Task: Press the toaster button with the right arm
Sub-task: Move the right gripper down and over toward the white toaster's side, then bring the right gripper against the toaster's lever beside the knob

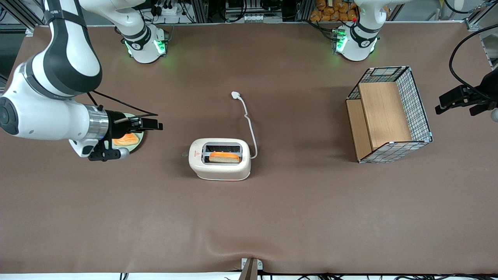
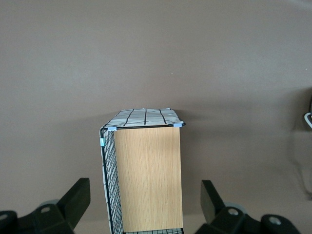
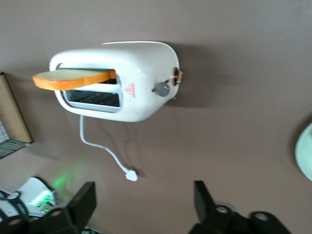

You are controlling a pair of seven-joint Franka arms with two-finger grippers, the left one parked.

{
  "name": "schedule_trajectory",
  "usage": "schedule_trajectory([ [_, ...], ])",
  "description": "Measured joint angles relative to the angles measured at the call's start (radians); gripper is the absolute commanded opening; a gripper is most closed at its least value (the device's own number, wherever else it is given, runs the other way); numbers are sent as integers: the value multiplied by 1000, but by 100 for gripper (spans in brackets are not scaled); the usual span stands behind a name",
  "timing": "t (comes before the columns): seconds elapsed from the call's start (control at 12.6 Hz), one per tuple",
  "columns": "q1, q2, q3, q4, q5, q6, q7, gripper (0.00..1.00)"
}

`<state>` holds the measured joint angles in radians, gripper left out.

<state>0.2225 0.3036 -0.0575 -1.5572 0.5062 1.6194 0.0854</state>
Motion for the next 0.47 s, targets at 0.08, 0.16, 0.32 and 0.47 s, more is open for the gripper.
schedule_trajectory([
  [0.08, 0, 12, 0, 0, 31, 11, 0, 52],
  [0.16, 3, 27, 1, -1, 58, 24, 0, 39],
  [0.32, 19, 55, 2, -1, 76, 65, 0, 11],
  [0.47, 40, 71, 2, -1, 76, 91, 1, 0],
])
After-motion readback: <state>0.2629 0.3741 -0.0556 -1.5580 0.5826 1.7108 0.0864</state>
